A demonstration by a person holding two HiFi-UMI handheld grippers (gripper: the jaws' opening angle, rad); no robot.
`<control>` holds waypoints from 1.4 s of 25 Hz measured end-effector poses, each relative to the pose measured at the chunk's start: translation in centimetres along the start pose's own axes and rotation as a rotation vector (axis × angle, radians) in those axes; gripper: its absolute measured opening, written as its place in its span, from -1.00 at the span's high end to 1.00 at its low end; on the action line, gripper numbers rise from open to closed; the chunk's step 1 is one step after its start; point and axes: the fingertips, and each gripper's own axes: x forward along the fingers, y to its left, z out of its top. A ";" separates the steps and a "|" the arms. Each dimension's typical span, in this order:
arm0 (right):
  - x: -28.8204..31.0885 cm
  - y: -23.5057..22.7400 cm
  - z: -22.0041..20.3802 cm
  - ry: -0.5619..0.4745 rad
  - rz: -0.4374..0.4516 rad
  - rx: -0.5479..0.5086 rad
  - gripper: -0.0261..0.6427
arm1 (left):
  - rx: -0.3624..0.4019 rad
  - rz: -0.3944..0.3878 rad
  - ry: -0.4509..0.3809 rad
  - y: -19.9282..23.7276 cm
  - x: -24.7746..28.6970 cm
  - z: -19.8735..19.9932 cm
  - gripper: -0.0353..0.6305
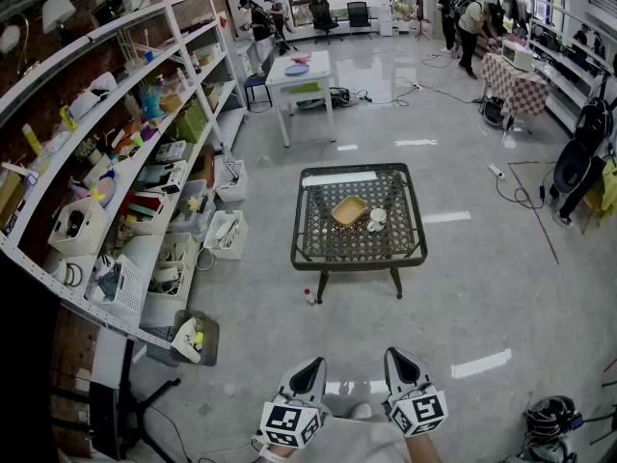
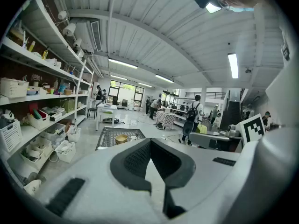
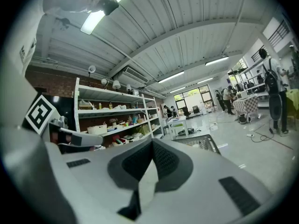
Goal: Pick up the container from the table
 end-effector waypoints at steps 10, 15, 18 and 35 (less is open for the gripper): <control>-0.2 -1.2 -0.2 -0.003 0.030 0.006 0.88 | 0.013 0.010 0.007 -1.0 0.9 -0.7 0.82; -0.5 -0.9 -0.9 0.042 0.076 -0.036 0.88 | 0.006 0.007 0.021 -1.2 1.9 -0.8 0.82; 0.0 -1.1 -1.4 0.078 0.051 -0.078 0.88 | -0.008 0.003 0.035 -0.8 2.7 -0.9 0.82; 19.8 -5.8 1.8 0.120 0.025 -0.079 0.88 | -0.059 -0.096 0.056 12.2 18.0 4.6 0.82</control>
